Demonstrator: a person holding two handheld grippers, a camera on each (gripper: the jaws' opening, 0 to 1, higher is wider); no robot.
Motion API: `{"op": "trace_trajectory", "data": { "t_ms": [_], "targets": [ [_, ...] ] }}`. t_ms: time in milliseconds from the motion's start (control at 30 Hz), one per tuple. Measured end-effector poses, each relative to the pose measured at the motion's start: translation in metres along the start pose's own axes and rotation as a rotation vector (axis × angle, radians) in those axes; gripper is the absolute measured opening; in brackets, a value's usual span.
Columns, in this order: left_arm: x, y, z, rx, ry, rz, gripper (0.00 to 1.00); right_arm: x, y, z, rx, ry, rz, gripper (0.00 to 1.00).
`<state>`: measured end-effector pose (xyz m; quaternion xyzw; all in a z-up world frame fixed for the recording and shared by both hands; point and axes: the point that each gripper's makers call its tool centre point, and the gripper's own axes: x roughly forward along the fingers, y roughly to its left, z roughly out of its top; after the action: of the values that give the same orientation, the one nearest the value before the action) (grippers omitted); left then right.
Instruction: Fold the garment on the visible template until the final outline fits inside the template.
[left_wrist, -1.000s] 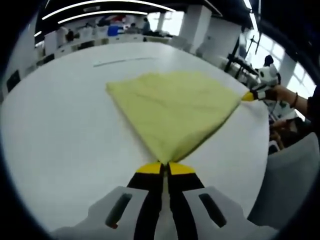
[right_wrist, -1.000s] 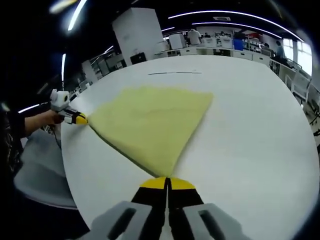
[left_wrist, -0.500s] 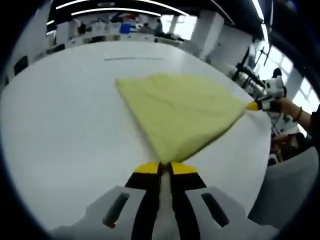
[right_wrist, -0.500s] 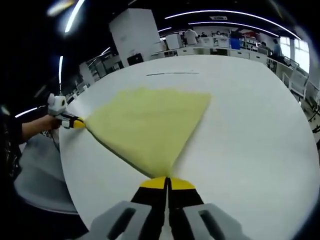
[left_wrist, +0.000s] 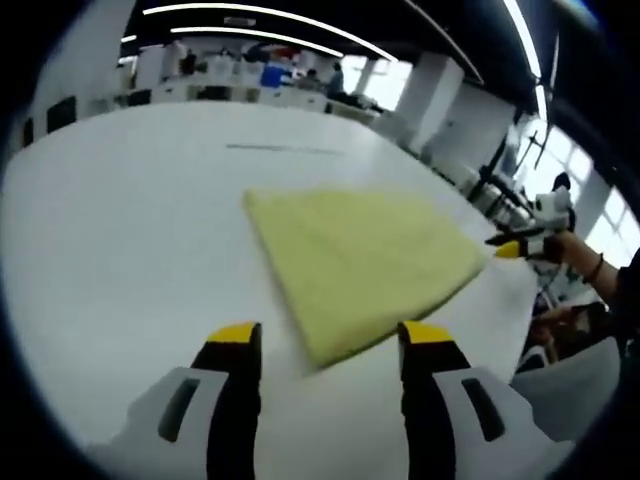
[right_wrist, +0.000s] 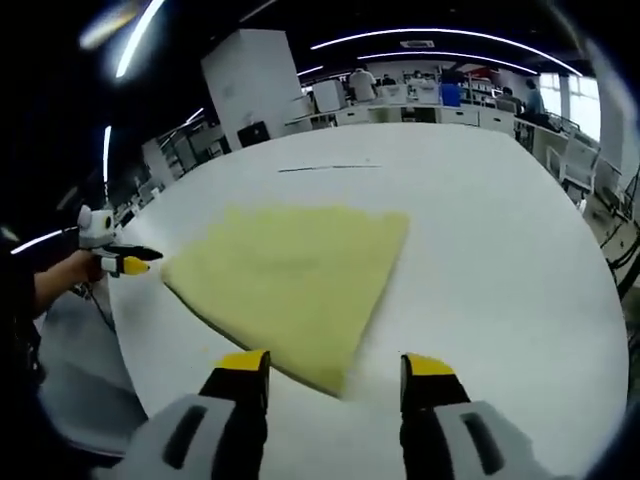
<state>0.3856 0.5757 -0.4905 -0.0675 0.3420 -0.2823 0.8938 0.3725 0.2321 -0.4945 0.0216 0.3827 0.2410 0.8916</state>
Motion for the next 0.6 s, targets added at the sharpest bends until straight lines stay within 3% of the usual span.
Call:
{"op": "trace_trajectory", "data": {
  "t_ms": [200,600],
  "targets": [
    [-0.011,-0.015,0.019,0.008,-0.057,-0.001,0.70,-0.011,0.015,0.020,-0.012,-0.043,0.008,0.69],
    [-0.028,-0.038,0.037,0.023,-0.082,0.002,0.95,-0.032,0.040,0.047,-0.045,-0.100,0.013,0.89]
  ]
}}
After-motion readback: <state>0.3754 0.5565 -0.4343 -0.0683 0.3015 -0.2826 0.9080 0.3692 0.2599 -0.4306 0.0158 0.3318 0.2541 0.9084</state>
